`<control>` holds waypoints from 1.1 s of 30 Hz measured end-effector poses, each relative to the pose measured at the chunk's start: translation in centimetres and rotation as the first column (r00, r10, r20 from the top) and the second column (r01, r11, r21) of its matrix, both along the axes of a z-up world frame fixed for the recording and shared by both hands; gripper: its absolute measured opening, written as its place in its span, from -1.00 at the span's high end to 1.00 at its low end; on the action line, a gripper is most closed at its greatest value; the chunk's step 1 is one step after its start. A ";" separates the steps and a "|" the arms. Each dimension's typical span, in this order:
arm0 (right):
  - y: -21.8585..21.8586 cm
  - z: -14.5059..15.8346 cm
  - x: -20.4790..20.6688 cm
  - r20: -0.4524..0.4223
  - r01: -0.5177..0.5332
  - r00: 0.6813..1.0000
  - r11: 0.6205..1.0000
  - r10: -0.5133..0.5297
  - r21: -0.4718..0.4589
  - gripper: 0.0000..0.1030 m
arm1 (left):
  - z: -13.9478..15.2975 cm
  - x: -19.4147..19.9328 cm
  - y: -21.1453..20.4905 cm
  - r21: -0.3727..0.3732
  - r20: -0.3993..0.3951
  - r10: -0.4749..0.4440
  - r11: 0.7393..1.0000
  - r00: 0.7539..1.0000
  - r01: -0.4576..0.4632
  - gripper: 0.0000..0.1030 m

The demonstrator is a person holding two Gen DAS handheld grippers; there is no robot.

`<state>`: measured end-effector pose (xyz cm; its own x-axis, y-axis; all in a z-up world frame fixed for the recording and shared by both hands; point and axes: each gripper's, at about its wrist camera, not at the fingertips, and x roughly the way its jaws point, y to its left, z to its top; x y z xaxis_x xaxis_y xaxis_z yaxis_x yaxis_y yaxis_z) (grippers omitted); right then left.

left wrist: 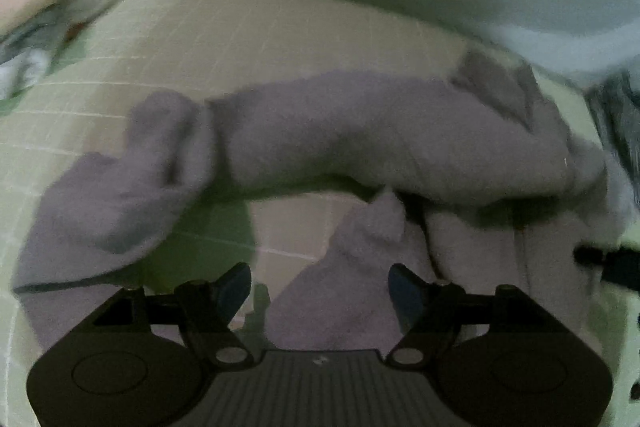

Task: Fold clothes

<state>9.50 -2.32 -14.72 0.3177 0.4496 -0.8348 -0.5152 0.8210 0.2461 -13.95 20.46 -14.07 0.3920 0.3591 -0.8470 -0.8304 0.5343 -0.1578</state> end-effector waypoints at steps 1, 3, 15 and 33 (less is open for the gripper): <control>0.1 -0.1 -0.2 0.006 -0.006 1.000 1.000 0.006 -0.010 -0.66 | 0.1 -0.3 0.1 0.000 0.012 0.012 1.000 1.000 -0.012 -0.67; 0.3 -0.2 -0.5 0.014 -0.017 1.000 0.999 0.017 -0.028 -0.69 | 0.1 -0.6 0.3 -0.009 0.031 0.021 1.000 0.999 -0.020 -0.69; 1.0 -0.3 -2.3 0.104 -0.070 0.992 0.995 0.076 -0.065 -0.01 | -2.1 3.2 -2.3 -0.006 0.005 -0.168 0.986 0.986 0.168 0.00; -8.5 4.4 -6.8 0.106 -0.038 0.993 0.996 0.047 -0.083 0.20 | 0.3 -2.9 -6.7 -0.204 -0.018 -0.042 0.978 0.999 0.037 0.13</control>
